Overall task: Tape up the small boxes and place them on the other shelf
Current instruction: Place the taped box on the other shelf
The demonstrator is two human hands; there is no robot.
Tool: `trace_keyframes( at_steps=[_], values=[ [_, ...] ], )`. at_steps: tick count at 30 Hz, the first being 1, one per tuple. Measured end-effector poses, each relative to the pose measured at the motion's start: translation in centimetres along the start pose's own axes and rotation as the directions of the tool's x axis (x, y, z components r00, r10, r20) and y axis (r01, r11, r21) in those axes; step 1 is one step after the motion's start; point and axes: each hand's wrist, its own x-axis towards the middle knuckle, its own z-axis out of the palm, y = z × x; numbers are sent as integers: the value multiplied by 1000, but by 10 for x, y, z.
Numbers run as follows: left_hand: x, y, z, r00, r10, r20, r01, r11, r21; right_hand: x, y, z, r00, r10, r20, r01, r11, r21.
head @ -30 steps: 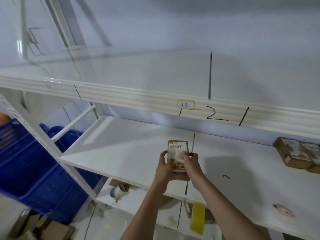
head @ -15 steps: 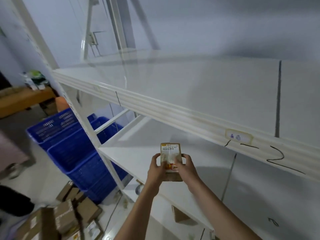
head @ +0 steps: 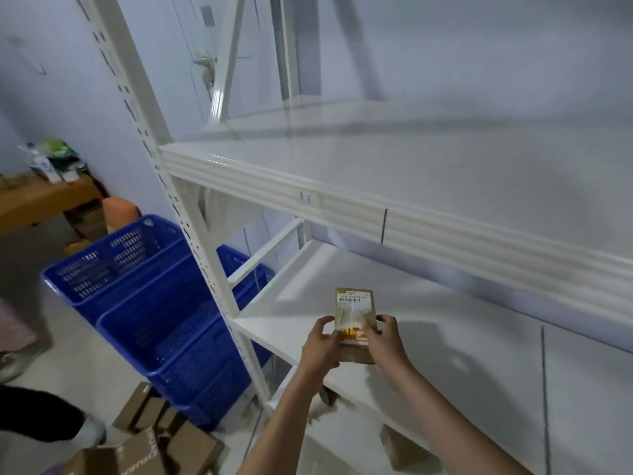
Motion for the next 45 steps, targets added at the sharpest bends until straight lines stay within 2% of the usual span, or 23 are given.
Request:
trace_keyframes(
  at_steps=[5,10,15,20,23,27,32,34,37,41,45],
  values=[
    [29,3,-43,997,-7,73,4,999,46,3,-14,38,997,35,-75,-36,999,0],
    [54,6,-60,994,-19,110,15,999,33,20,-21,58,995,58,-87,-61,998,-31],
    [89,15,-72,998,5,65,-8,999,40,50,-31,73,999,44,-2,-44,996,-74],
    [117,22,-83,999,5,40,-7,998,67,85,-31,90,991,-18,129,42,981,-189],
    [132,22,-89,999,20,44,-24,996,87,103,-30,98,988,-28,151,66,966,-250],
    [154,25,-98,995,40,88,-57,979,196,143,-12,111,989,-35,142,77,950,-303],
    [177,39,-111,964,101,244,-193,900,390,151,-37,131,1000,-22,17,26,948,-317],
    [189,39,-113,960,96,264,-219,844,490,165,-33,141,1000,-17,-24,7,931,-364],
    [203,34,-111,961,113,252,-232,825,516,158,-47,151,999,-2,-44,-16,923,-385],
    [222,27,-120,924,280,261,-382,684,621,148,-66,166,992,-47,-117,-5,911,-412],
    [233,21,-127,878,360,316,-477,583,658,155,-62,178,979,-64,-195,-23,911,-412]
  ],
)
